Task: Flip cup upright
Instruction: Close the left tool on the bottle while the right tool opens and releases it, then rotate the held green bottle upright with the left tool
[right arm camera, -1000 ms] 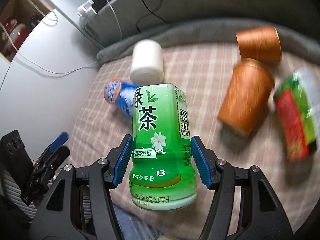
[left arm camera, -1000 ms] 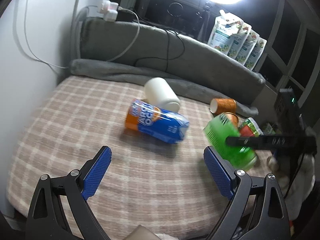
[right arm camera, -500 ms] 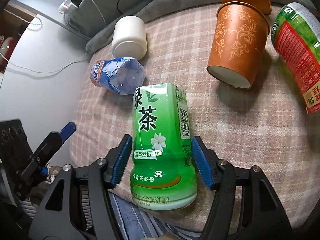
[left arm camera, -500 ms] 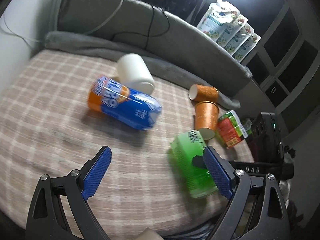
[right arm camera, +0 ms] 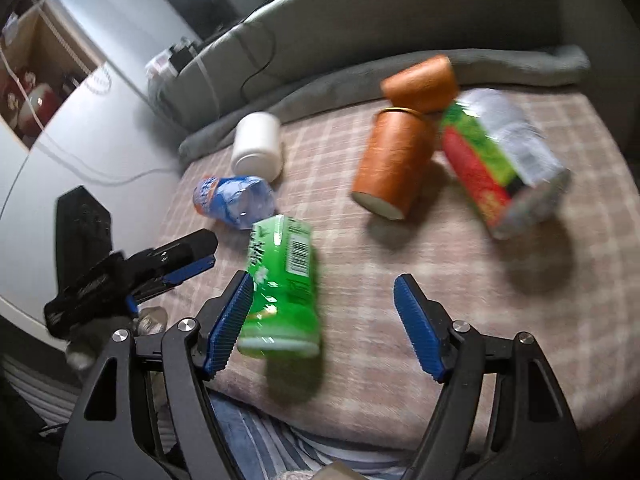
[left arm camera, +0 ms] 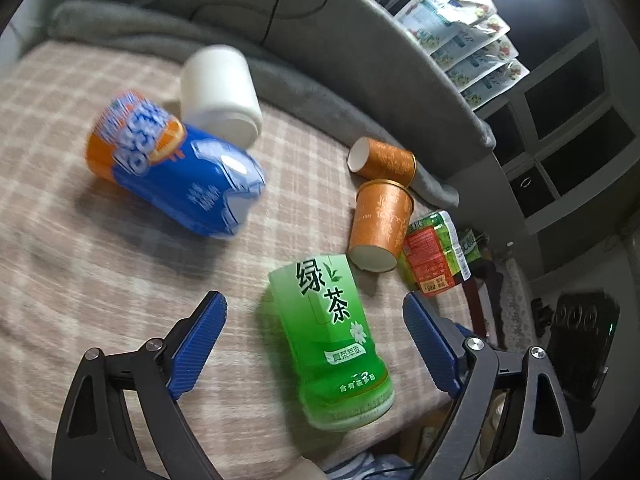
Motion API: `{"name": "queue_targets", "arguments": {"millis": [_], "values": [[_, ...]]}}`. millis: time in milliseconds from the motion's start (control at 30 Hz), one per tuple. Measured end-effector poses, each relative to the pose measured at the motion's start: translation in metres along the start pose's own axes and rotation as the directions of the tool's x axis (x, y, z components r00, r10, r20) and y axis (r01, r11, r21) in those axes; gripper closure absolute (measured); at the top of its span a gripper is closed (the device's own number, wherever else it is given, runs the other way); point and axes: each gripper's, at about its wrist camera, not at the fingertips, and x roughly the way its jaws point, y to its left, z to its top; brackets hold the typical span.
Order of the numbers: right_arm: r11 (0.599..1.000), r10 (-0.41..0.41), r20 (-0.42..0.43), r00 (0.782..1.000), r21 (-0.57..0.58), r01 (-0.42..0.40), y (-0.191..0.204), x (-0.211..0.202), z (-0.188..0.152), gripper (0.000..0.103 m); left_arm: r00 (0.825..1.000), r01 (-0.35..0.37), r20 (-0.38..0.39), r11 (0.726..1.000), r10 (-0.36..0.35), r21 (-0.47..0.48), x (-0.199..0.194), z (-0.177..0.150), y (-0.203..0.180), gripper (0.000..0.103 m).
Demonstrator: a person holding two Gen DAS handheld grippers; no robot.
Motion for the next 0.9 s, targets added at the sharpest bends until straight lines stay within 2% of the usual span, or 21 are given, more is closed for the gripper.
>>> {"name": "queue_targets", "arguments": {"millis": [133, 300, 600, 667, 733, 900], "values": [[0.998, -0.016, 0.022, 1.0, 0.063, 0.015, -0.023, -0.015, -0.01, 0.027, 0.999, 0.018, -0.041, 1.0, -0.018, -0.017, 0.013, -0.002, 0.0, 0.015], [0.992, -0.025, 0.034, 0.999, 0.121, 0.021, -0.045, -0.021, -0.018, 0.027, 0.998, 0.014, -0.057, 1.0, -0.014, -0.015, 0.022, 0.0, -0.005, 0.017], [0.99, -0.045, 0.034, 0.998, 0.138, 0.04, -0.055, -0.021, -0.023, 0.027, 0.996, -0.003, -0.092, 1.0, 0.001, -0.026, 0.04, 0.005, -0.001, 0.02], [0.989, -0.046, 0.035, 0.998, 0.143, 0.04, -0.056, -0.02, -0.022, 0.027, 0.995, -0.006, -0.1, 1.0, 0.004, -0.024, 0.044, 0.005, -0.002, 0.028], [0.988, -0.045, 0.033, 0.998, 0.149, 0.04, -0.058, -0.02, -0.022, 0.027, 0.994, -0.01, -0.111, 1.0, 0.007, -0.019, 0.047, 0.005, -0.002, 0.029], [0.985, -0.047, 0.026, 0.999, 0.168, 0.042, -0.063, -0.019, -0.023, 0.027, 0.993, -0.02, -0.112, 1.0, 0.02, 0.003, 0.049, 0.005, -0.005, 0.042]]}}
